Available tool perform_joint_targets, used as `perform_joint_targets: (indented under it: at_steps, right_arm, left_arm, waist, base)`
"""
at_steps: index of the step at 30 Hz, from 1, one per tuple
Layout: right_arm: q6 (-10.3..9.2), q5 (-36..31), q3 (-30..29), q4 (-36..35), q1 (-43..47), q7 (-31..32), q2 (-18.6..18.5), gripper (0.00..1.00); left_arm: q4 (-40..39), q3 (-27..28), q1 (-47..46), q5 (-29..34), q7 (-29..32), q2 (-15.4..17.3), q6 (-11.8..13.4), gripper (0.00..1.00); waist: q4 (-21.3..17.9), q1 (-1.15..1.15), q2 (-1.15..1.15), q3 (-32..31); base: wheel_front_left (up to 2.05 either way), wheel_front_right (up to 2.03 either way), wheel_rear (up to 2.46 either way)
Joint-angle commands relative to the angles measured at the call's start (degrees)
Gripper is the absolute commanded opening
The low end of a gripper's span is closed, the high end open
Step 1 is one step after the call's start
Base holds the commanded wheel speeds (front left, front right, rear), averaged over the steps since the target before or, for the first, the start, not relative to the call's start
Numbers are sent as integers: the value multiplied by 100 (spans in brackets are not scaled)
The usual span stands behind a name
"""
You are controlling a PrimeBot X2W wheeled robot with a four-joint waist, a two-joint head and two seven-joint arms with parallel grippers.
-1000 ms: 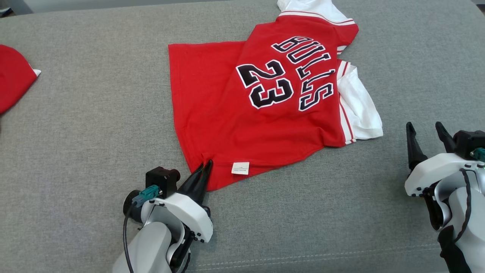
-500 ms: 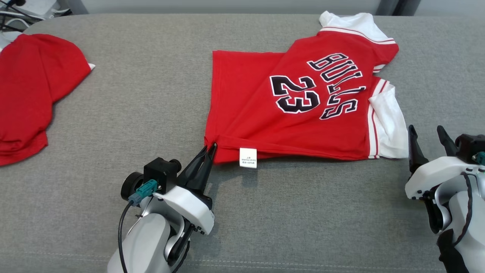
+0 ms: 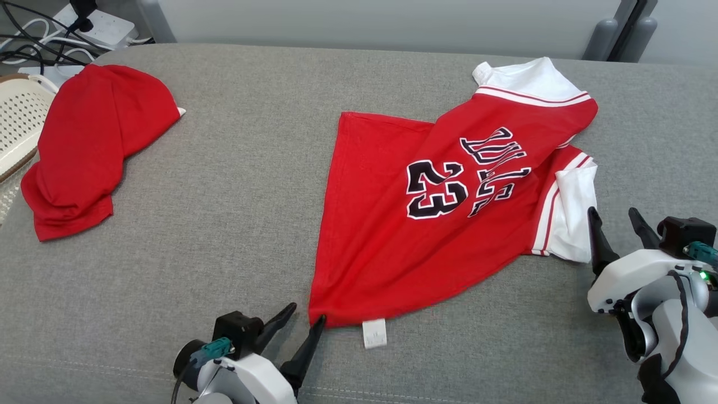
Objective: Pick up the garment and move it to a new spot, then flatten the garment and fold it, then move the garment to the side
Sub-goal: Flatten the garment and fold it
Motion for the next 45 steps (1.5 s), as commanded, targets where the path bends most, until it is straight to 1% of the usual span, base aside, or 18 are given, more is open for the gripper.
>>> perform_joint_targets:
  at_steps: [1,7,12,17,27,28,29,30,31,33,37,39,45]
  right_arm:
    - [-1,72,117,-102,73,-75,-92,100]
    - [-1,163,85,-117,133,-75,-223,100]
    - [-1,182,61,-117,148,-75,-249,100]
    - [-1,173,26,-161,138,-75,-263,100]
    - [-1,161,29,-217,111,-75,-295,100]
    - [-1,162,34,-227,104,-75,-292,100]
    - [-1,162,39,-236,98,-75,-289,100]
    - [-1,162,44,-245,92,-75,-285,100]
    - [-1,163,48,-253,90,-75,-281,100]
    - [-1,172,54,-264,93,-75,-282,100]
    - [-1,212,108,-256,143,-75,-285,100]
    - [-1,308,238,-274,191,-75,-263,100]
    - [-1,640,804,-353,476,-75,-288,100]
  left_arm:
    - [-76,137,-56,-124,-33,151,-7,100]
    - [-171,54,46,-370,-33,129,-7,100]
    - [-91,11,90,-442,-33,52,-7,100]
    - [217,72,243,-565,-33,-138,-7,100]
    - [337,147,287,-749,-33,-338,-7,100]
    - [342,148,271,-778,-33,-347,-8,93]
    - [325,165,260,-829,-33,-359,-8,69]
    - [297,176,243,-853,-33,-361,-8,50]
    - [252,195,231,-873,-33,-360,-8,36]
    - [177,226,218,-880,-33,-344,-8,0]
    - [109,200,216,-866,-33,-292,-8,0]
    - [113,198,210,-816,-33,-228,-8,0]
    - [147,913,206,-391,-33,-77,-8,0]
  waist:
    - [-6,0,0,-32]
    - [-11,0,0,-105]
    - [-43,0,0,-135]
    - [-121,0,0,-170]
    - [-199,0,0,-139]
    - [-213,0,0,-125]
    - [-228,0,0,-110]
    - [-243,0,0,-94]
    - [-256,0,0,-80]
    - [-277,0,0,-52]
    - [-285,0,0,-25]
    - [-271,0,0,-25]
    - [-198,0,0,-13]
  base:
    - [0,0,0]
    - [0,0,0]
    - [0,0,0]
    - [0,0,0]
    - [0,0,0]
    - [0,0,0]
    - [0,0,0]
    - [0,0,0]
    - [0,0,0]
    - [0,0,0]
    - [0,0,0]
    - [0,0,0]
    - [0,0,0]
